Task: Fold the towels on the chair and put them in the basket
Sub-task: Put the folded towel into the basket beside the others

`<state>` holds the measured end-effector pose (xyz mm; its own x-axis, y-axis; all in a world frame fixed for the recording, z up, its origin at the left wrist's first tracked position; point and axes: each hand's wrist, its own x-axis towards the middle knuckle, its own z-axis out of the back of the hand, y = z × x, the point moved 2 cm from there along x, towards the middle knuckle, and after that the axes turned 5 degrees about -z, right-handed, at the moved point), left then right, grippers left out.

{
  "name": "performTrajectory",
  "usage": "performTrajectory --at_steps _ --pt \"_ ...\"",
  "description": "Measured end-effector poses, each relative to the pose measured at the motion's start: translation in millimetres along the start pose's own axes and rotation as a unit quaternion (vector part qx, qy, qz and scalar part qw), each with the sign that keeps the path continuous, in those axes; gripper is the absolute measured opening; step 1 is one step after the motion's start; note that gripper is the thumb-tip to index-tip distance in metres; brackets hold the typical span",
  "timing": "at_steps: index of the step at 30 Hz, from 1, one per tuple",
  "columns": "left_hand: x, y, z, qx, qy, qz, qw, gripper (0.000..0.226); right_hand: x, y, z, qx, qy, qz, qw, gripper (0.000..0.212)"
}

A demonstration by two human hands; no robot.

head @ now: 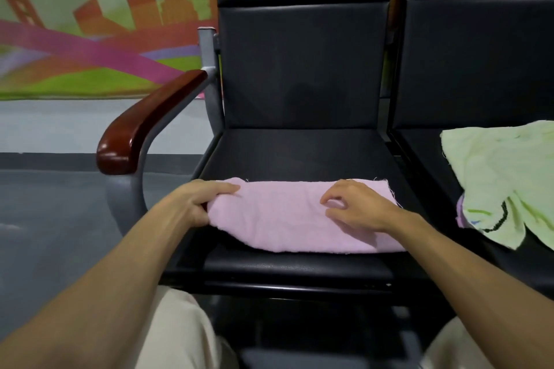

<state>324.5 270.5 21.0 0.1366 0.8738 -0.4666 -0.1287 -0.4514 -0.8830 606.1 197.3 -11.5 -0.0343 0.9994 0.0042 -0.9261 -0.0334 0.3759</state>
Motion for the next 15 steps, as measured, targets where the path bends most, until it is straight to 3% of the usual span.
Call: performTrajectory --at_steps 5,15 --pt "-20.2 -12.4 -36.1 -0.075 0.024 -0.073 0.994 0.02 -18.4 -21.5 26.0 0.033 -0.102 -0.068 0.992 0.013" --pt "-24.8 -28.1 -166.7 0.004 0.049 -0.23 0.972 0.01 -49.8 -90.1 52.2 0.024 -0.186 -0.216 0.958 0.021"
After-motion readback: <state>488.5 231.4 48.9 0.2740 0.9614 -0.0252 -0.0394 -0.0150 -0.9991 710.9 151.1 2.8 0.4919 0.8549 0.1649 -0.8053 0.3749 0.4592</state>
